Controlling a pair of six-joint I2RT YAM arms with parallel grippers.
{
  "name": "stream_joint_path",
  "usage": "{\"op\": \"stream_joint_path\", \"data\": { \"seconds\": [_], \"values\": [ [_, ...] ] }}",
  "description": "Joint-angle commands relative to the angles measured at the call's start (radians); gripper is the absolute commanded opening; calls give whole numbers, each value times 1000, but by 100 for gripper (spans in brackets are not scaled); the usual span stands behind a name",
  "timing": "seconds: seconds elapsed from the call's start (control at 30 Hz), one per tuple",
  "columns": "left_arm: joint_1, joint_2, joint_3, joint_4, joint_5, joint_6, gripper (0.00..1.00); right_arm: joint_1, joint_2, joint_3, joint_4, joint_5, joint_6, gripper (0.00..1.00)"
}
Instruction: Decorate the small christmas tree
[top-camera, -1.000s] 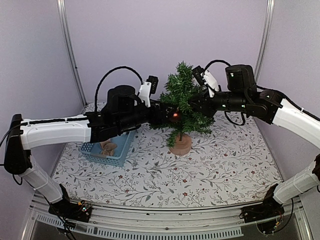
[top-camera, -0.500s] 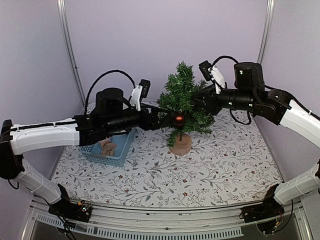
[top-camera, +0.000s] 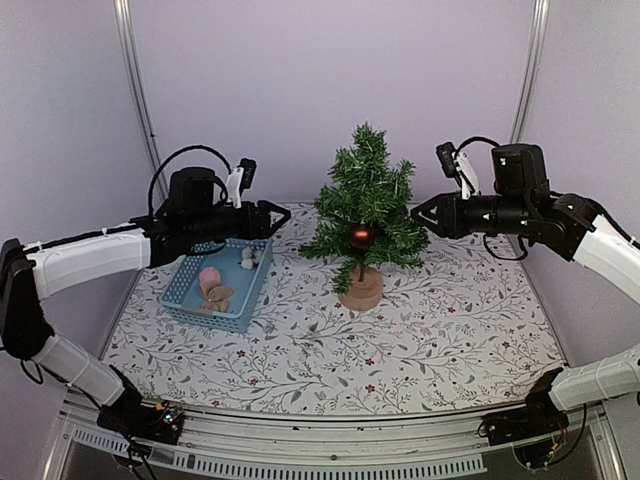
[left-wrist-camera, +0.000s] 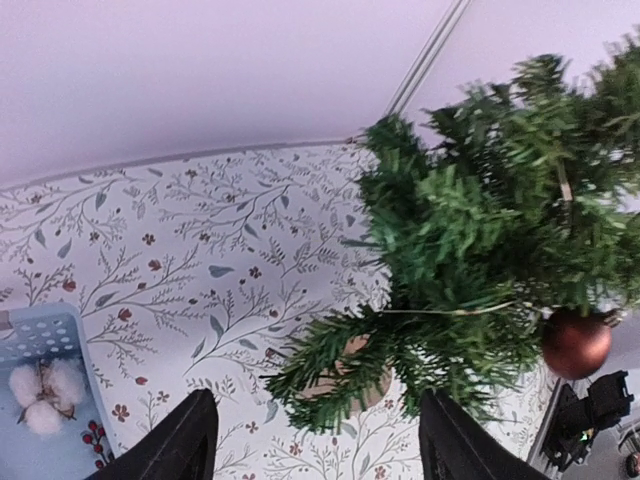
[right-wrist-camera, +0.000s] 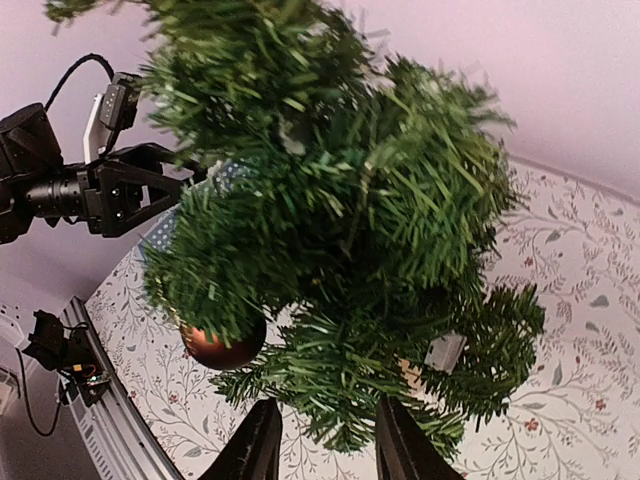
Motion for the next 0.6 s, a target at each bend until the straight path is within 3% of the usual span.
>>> {"op": "stream_joint_path", "data": {
  "seconds": [0.0,0.17,0.33,0.57],
  "values": [
    [53,106,70,-64,131,50,70,-52,-27,-78,-48,-90,161,37],
    [56,270,164,-123,230,105,66,-107,-24,-169,-37,-149,239,44],
    [55,336,167,-49,305,108,61,-156,-7,-246,27,-227,294,44],
    [38,347,117,-14,372,114,42,-172,47,-296,132,-311,338,45]
  ]
}}
